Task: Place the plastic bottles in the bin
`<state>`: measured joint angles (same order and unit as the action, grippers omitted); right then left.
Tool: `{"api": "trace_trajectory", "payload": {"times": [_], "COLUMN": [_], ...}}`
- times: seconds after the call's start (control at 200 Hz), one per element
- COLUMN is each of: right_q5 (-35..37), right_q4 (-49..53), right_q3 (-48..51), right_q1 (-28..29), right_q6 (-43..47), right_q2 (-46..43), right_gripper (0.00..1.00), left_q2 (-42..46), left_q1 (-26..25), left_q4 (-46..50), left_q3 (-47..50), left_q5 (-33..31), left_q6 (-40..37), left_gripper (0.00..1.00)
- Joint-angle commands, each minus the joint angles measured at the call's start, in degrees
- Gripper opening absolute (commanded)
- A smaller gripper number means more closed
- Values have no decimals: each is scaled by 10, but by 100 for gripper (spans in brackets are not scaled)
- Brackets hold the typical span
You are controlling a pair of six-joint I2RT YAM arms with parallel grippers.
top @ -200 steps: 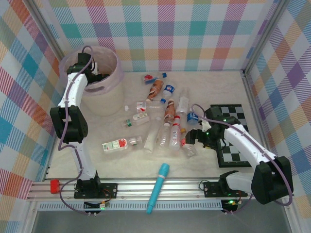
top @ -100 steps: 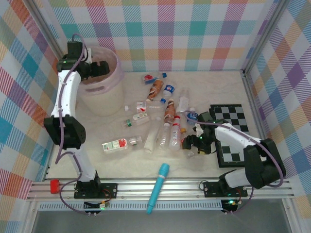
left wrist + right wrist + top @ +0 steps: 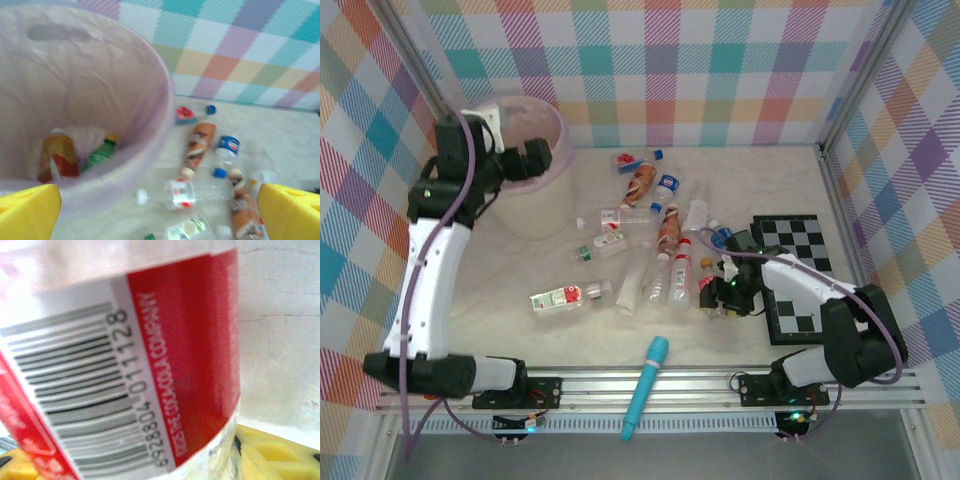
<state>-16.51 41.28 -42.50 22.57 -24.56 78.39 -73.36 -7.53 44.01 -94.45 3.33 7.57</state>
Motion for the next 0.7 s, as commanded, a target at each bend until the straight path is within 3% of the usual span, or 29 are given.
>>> {"api": "trace_trajectory", "payload": {"times": [0.0,0.095,0.265,0.345,0.425,0.5,0.695], "right_q5": [-2,-23,-140,-202,-245,-257,-257], "right_q4": [56,64,-35,-115,-192,-221,-274], "right_q3": [-49,-84,-126,-129,-130,-145,-166], "right_q1": [3,4,4,6,11,26,70], "right_q6": [19,35,79,76,59,58,54], "right_q2": [-50,-73,-86,-85,-79,-63,-37], "right_gripper": [56,54,45,38,37,37,36], "left_q2": [42,80,120,109,88,68,12], "left_q1": [-43,-81,-107,-142,-179,-214,-283], "left_q4": [-37,-50,-176,-250,-311,-362,-401], "left_q3": [62,119,228,263,278,292,294], "left_q5": [-26,-24,145,192,227,242,206], "left_q6": [41,67,189,235,270,295,310], "left_gripper": [100,100,100,100,100,100,100]}}
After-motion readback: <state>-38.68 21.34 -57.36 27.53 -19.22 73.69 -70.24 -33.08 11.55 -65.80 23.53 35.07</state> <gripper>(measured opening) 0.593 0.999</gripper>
